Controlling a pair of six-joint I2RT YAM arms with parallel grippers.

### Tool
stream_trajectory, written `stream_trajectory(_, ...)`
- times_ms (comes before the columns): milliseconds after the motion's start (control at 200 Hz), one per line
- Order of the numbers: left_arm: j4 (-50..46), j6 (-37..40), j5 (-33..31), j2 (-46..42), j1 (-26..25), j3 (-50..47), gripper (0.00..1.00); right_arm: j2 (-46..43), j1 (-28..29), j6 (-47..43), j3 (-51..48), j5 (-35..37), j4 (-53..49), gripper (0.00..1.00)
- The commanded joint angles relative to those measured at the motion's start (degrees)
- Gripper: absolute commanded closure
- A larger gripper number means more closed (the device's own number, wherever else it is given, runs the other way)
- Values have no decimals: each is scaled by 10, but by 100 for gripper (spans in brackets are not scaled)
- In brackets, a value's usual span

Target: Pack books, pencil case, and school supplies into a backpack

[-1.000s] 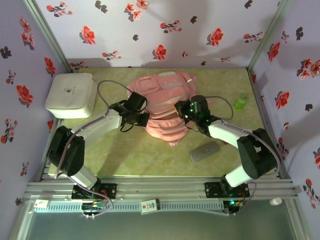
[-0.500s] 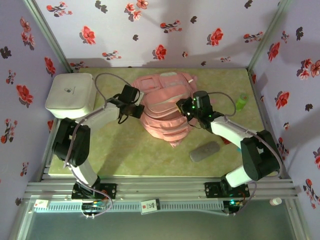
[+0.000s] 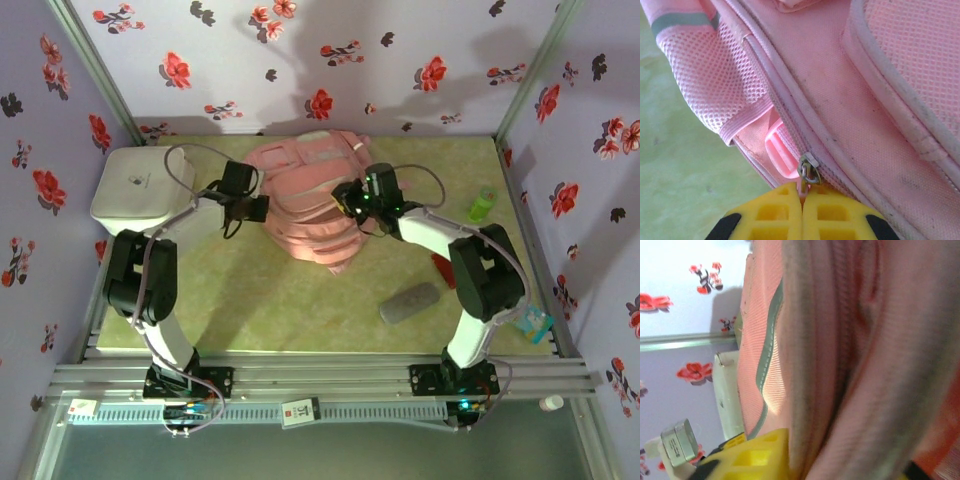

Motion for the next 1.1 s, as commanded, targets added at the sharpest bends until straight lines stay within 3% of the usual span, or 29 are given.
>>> stream_trajectory(0, -6, -51, -50, -39, 29, -20, 98, 2, 5, -59, 45, 31, -75, 63)
stream_trajectory(80, -25, -66, -50, -58, 29, -23, 77, -22, 3, -90, 52, 61, -131, 52)
stream_trajectory(235, -69, -94, -31, -109, 28, -22, 49, -117, 0, -153, 35, 145, -255, 35)
stream_trajectory(455, -125, -110, -1, -176, 28, -20, 27, -266, -1, -152, -64, 268, -414, 21)
stream_trajectory(765, -119, -92, 39, -201, 27, -29, 10, -409, 33, -7, -222, 363, -584, 12)
stream_trajectory(1095, -111, -85, 53, -208, 19, -40, 6, -373, 87, 81, -307, 325, -504, 10)
